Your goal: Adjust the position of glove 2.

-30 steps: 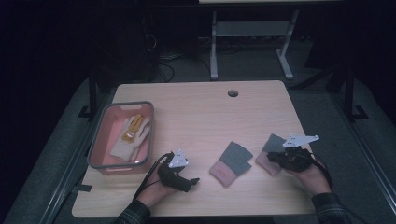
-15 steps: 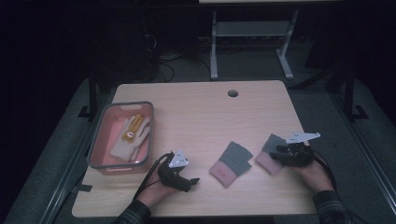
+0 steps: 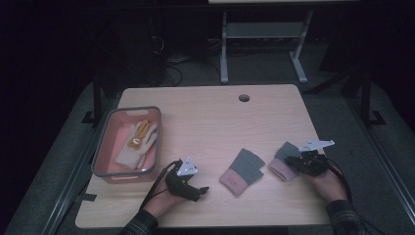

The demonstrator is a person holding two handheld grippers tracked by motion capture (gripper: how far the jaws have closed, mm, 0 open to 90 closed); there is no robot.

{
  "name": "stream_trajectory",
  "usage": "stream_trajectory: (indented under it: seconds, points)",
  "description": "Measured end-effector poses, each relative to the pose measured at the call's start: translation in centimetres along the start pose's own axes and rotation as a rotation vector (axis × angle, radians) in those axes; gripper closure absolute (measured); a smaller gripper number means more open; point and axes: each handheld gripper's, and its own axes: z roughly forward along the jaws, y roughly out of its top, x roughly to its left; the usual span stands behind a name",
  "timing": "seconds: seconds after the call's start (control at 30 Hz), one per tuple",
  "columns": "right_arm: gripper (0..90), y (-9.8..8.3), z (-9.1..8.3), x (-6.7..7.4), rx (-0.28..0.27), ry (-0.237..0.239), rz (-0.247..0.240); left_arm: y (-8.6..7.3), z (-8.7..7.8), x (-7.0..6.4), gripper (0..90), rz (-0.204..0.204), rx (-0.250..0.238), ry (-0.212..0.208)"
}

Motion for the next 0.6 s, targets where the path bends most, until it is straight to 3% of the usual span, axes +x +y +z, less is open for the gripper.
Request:
stream_trajectory:
  seconds: [0.27,0.6]
  points:
    - [85.9,0.1,-1.0,-0.5,-0.023,0.036,0.057,0.1,0.0,0.1,12.3,0.006,0.002,0.001]
    - [85.7,0.8,-2.8,-1.0,-0.106,0.07,0.114,0.1,0.0,0.1,12.3,0.008,0.002,0.0]
